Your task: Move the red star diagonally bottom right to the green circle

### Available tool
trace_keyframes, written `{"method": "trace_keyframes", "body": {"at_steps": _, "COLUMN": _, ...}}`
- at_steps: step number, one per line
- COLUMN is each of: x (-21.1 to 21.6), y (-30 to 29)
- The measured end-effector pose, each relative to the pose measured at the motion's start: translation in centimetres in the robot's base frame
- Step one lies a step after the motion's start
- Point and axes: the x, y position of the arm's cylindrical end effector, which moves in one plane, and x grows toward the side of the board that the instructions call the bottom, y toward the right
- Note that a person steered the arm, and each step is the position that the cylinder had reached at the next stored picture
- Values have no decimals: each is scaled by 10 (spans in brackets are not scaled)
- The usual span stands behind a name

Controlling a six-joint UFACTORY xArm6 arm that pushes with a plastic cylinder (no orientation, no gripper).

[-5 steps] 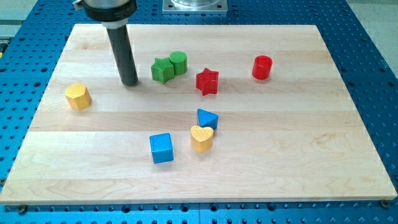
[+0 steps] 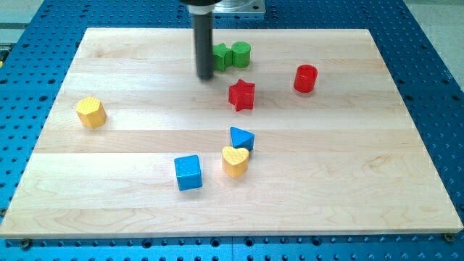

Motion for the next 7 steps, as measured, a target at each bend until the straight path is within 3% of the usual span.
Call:
{"method": "trace_keyframes", "body": {"at_steps": 1, "x": 64, "y": 1}}
{"method": "trace_keyframes", "body": {"at_steps": 3, "x": 67, "y": 78}}
{"method": "trace_keyframes", "body": {"at_steps": 5, "x": 34, "y": 63}}
{"method": "trace_keyframes", "body": {"at_steps": 6, "x": 34, "y": 125}}
{"method": "trace_keyframes", "body": {"at_steps": 7, "x": 34, "y": 151}}
